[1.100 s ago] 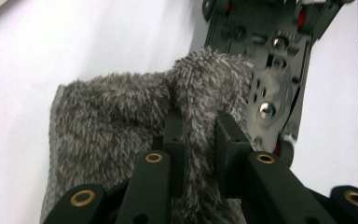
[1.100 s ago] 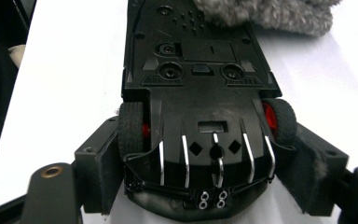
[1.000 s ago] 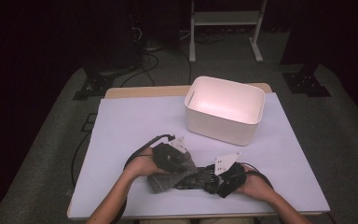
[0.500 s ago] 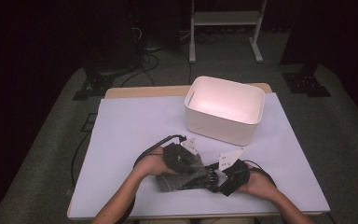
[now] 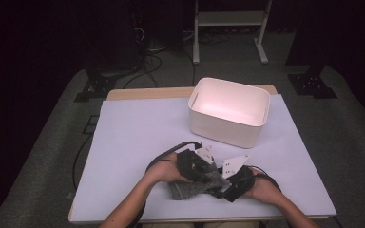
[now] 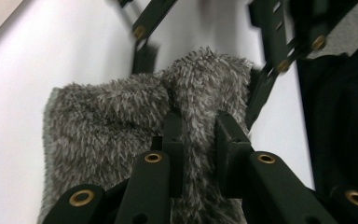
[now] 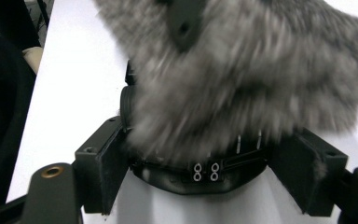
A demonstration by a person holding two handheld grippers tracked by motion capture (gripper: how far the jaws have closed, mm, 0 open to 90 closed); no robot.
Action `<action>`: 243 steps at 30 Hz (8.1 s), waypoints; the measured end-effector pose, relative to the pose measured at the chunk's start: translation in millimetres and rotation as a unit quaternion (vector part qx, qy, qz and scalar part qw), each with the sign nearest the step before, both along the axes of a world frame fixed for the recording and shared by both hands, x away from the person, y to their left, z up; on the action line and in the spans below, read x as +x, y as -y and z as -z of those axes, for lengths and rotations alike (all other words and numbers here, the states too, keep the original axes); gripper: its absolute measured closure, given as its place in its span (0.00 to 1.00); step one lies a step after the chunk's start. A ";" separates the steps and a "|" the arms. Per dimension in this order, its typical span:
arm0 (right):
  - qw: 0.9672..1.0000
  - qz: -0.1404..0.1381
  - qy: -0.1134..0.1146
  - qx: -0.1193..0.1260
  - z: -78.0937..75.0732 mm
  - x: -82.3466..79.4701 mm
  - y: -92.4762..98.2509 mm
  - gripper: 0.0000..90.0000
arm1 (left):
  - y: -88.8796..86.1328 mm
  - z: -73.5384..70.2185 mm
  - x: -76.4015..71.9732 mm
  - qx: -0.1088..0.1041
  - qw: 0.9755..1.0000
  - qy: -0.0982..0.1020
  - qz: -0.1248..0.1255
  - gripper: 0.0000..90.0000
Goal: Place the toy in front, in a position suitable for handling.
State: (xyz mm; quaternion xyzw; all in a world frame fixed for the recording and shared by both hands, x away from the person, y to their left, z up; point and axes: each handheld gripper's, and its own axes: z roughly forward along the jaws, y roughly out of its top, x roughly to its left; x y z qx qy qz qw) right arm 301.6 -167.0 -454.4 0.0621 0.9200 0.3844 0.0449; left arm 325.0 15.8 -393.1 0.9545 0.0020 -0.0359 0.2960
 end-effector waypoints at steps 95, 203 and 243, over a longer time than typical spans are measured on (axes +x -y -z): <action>1.000 -0.001 -0.005 -0.002 5.2 1.6 -3.9 0.26 | -7.7 1.9 -0.5 0.022 0.999 0.031 -0.027 0.82; 0.996 -0.038 -0.079 -0.003 -11.0 -10.9 -17.8 0.52 | -55.6 -17.5 -18.5 -0.012 0.997 -0.056 -0.051 0.74; 1.000 0.010 0.004 0.005 -8.8 -11.6 -13.5 0.62 | -40.1 -26.1 -15.2 0.011 0.999 0.030 -0.029 0.88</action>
